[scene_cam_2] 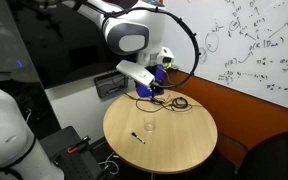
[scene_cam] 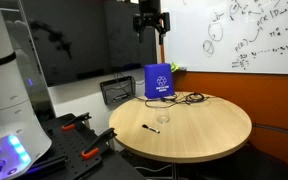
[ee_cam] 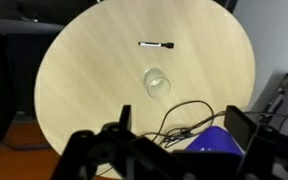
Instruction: Move the glass to the right
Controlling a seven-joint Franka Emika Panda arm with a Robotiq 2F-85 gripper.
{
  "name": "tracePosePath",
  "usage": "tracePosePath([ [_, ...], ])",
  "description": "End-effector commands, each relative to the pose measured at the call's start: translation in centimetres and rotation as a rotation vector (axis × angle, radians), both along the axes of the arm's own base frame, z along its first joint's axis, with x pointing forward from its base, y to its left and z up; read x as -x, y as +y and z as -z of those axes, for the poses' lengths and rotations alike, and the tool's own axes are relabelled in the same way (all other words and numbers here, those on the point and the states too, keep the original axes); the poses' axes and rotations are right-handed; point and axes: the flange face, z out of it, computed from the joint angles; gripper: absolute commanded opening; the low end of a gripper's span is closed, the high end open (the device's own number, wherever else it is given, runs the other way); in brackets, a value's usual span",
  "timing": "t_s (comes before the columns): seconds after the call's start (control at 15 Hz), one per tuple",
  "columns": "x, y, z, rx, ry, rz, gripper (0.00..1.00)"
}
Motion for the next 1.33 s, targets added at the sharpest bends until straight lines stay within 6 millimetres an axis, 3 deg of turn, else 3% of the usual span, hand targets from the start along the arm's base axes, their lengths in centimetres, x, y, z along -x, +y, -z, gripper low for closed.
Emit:
tracePosePath([
  [0.0,0.0,0.0,0.0,0.0,0.001,0.0,1.0],
  [0.4,0.0,0.0,0.0,0.0,0.001,0.0,1.0],
  [0.67,-2.0,2.0,1.6,0.033,0.01,-0.006,1.0],
  [0.93,-5.5,5.1,6.7,0.09,0.011,-0.04,1.0],
  [1.27,-10.1,7.1,15.3,0.077,0.048,-0.042,1.0],
])
